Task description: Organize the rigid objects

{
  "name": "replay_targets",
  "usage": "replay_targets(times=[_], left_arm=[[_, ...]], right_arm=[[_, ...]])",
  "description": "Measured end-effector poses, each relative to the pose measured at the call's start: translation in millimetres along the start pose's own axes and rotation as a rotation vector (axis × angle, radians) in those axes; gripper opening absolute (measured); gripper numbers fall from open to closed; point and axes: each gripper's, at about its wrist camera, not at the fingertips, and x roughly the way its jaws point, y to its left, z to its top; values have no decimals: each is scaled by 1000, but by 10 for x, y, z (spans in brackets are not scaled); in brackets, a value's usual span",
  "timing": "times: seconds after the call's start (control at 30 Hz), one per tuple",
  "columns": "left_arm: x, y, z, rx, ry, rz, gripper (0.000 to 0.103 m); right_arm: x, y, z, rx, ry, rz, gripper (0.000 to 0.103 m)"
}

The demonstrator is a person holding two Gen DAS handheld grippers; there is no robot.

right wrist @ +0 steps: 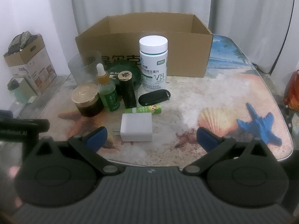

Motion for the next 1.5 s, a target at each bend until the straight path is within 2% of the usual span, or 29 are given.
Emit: replay_targets(times=[1.5], left_arm=[[-22,-15,-3,11,-7,5,102]], right_arm=[[20,-2,-10,-2,6,-8,102]])
